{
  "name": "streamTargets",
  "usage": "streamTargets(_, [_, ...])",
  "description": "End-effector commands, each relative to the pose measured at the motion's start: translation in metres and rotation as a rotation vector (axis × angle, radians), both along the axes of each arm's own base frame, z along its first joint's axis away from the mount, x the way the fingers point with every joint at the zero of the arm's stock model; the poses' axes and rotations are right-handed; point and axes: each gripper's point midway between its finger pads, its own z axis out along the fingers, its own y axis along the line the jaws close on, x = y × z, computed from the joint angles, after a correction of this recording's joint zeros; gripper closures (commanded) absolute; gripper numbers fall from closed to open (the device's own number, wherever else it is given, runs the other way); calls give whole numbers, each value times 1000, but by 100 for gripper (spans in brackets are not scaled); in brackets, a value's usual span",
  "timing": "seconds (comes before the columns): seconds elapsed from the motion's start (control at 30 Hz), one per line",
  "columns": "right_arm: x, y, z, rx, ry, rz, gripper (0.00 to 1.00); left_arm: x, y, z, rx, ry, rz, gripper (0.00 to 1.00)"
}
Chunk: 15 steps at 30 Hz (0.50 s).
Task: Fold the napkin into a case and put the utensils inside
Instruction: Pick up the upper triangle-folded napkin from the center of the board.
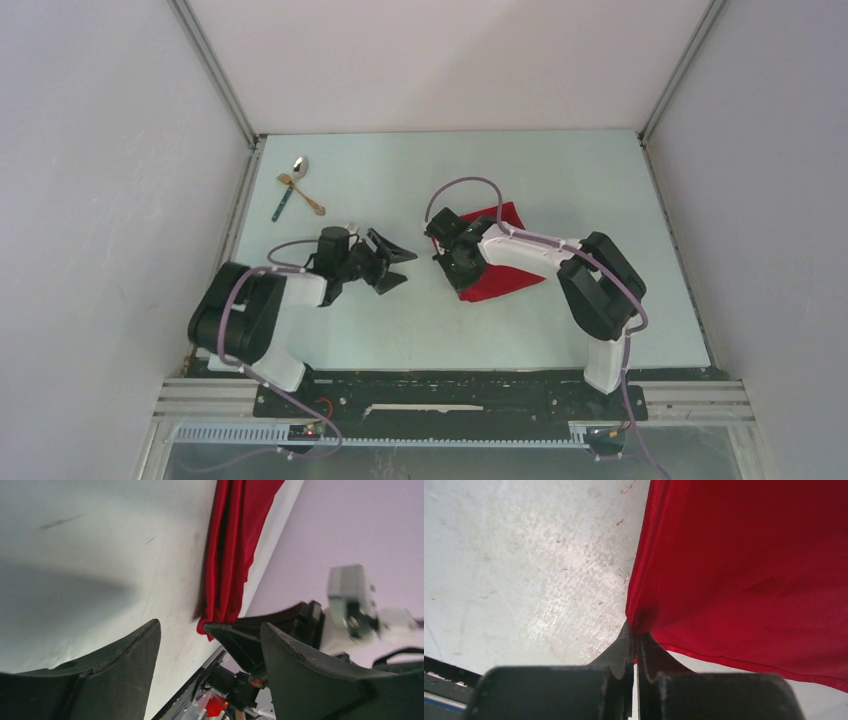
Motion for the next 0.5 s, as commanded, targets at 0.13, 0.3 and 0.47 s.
streamTargets(0.13, [5, 7, 40, 125, -51, 24, 100, 55, -42, 22, -77, -98, 68, 19])
streamTargets(0.3, [5, 7, 37, 129, -40, 23, 100, 68, -58, 7, -94, -53, 75, 18])
streamTargets(0.47, [5, 6, 38, 129, -42, 23, 100, 72, -64, -8, -118, 1, 85, 18])
